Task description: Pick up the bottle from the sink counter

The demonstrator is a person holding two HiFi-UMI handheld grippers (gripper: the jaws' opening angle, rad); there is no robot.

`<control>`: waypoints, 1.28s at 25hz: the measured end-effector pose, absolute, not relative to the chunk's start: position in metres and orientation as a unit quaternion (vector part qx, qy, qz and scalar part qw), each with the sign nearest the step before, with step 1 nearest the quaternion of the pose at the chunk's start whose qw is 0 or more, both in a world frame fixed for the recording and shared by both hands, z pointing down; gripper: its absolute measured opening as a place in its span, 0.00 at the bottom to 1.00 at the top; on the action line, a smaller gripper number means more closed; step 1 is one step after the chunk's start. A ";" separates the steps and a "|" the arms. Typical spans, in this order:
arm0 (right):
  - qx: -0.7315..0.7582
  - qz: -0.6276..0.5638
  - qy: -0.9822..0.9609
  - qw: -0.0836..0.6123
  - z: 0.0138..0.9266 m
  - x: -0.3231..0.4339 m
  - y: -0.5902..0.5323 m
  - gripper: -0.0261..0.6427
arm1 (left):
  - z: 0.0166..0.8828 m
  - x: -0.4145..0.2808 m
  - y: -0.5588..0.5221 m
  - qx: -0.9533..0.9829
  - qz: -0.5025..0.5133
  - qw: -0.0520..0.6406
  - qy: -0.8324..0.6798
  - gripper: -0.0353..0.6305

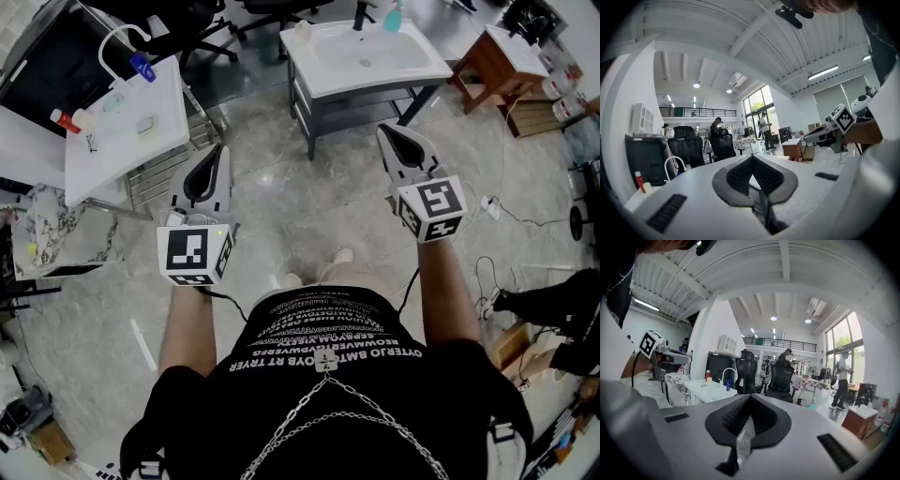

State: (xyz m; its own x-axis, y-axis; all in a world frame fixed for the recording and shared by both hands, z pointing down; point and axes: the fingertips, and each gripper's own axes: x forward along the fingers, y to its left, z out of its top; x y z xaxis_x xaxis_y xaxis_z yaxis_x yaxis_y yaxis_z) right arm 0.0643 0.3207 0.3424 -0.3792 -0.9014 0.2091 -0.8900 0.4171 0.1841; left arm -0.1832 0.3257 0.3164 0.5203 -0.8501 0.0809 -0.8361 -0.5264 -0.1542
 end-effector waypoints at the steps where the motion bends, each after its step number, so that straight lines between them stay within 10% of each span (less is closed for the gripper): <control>1: 0.538 -0.018 -0.831 0.141 0.343 0.057 0.324 0.03 | 0.319 -0.191 0.329 -0.869 -0.072 0.043 0.488 0.06; 10: 0.552 0.005 -0.825 0.122 0.347 0.026 0.339 0.04 | 0.323 -0.229 0.335 -0.866 -0.058 0.046 0.495 0.06; 13: 0.547 0.017 -0.829 0.115 0.351 0.029 0.336 0.29 | 0.328 -0.226 0.328 -0.869 -0.061 0.043 0.490 0.06; 18: 0.553 0.030 -0.826 0.103 0.364 0.045 0.315 0.43 | 0.334 -0.212 0.310 -0.872 -0.074 0.054 0.481 0.06; 32: 0.512 0.065 -0.850 0.102 0.386 0.066 0.188 0.50 | 0.346 -0.196 0.206 -0.849 -0.100 0.049 0.517 0.06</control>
State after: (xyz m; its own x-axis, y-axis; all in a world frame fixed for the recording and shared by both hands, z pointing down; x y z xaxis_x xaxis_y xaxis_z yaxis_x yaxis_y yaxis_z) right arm 0.0655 0.1884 0.3855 -0.4548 -0.8577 0.2398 -0.8842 0.4671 -0.0059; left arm -0.1963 0.2062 0.3461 0.4463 -0.8869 0.1191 -0.8673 -0.4615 -0.1868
